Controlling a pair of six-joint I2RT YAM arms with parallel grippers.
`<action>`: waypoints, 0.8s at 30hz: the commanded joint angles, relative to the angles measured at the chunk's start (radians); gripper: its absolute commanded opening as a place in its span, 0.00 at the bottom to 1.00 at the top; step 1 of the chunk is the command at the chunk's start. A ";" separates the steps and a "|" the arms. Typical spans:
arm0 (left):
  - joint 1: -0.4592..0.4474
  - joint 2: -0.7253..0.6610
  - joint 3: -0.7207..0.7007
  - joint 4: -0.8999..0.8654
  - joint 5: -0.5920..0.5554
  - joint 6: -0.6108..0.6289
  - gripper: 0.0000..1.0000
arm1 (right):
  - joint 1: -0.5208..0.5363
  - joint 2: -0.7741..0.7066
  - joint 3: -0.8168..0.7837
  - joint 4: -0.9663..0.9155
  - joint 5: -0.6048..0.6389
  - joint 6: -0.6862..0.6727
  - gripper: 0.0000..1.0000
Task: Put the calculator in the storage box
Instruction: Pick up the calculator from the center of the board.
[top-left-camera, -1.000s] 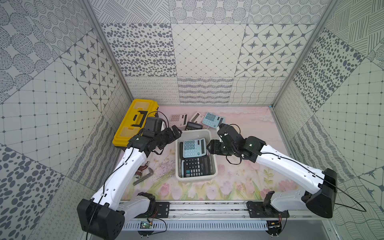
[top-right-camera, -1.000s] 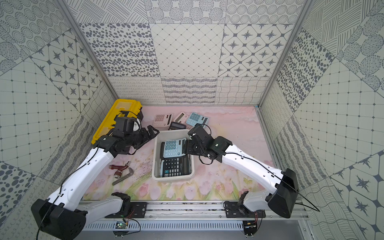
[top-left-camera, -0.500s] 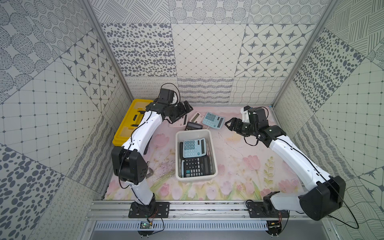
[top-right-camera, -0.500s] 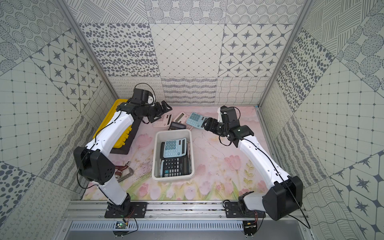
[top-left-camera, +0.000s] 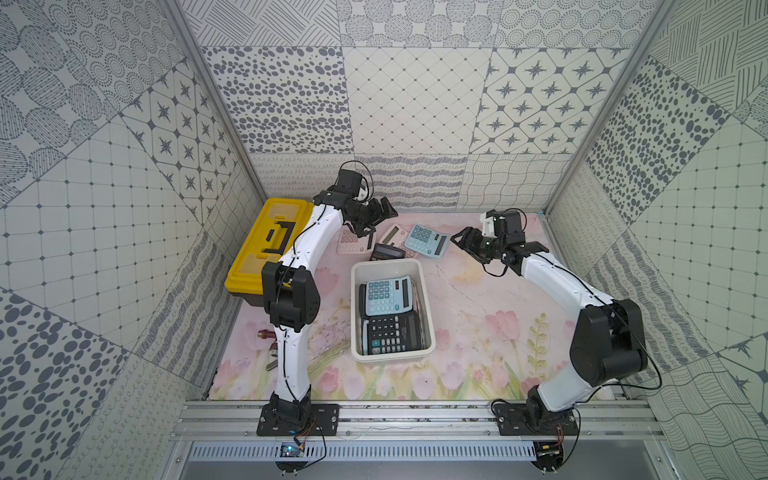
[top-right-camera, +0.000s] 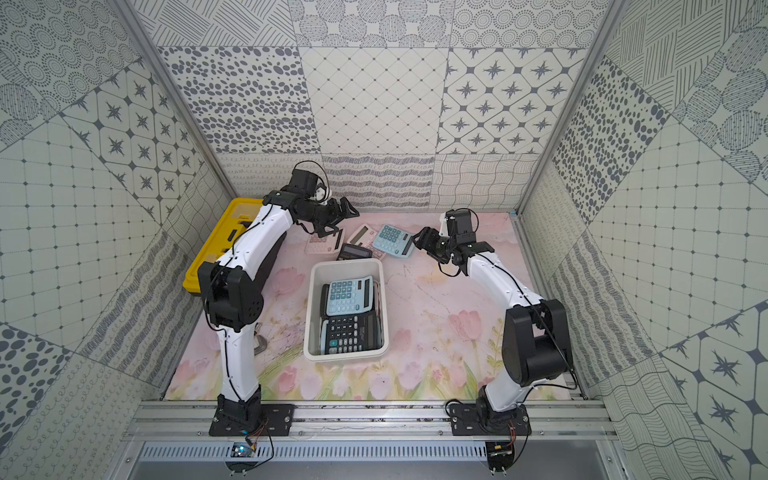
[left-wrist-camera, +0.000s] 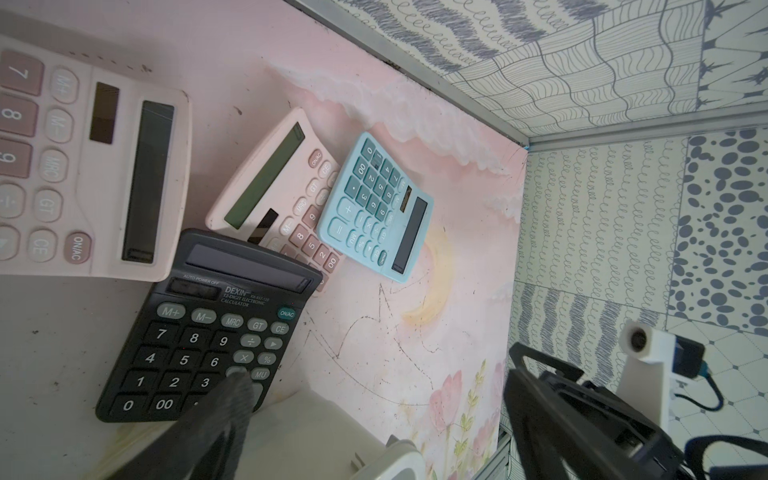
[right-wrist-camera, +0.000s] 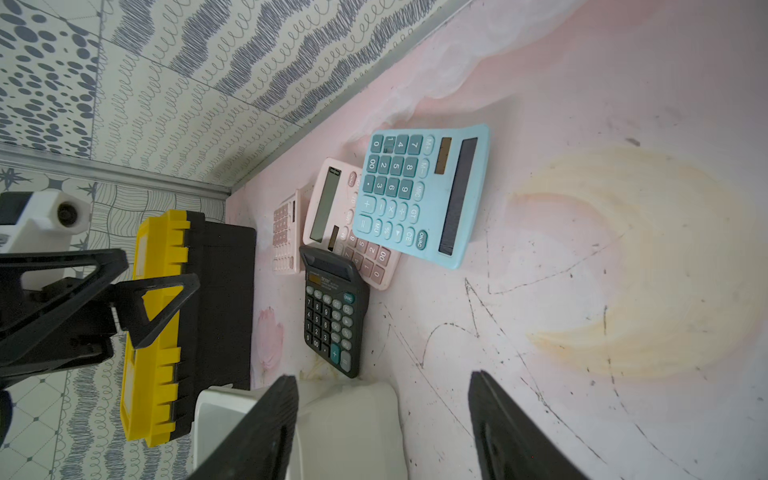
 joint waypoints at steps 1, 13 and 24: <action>0.002 -0.019 -0.012 -0.033 0.042 0.043 1.00 | 0.000 0.075 0.027 0.142 -0.019 0.055 0.69; 0.001 -0.152 -0.174 0.026 0.031 0.014 1.00 | 0.001 0.335 0.061 0.353 -0.029 0.174 0.64; 0.001 -0.258 -0.292 0.081 0.048 -0.017 1.00 | 0.009 0.481 0.094 0.491 -0.049 0.275 0.53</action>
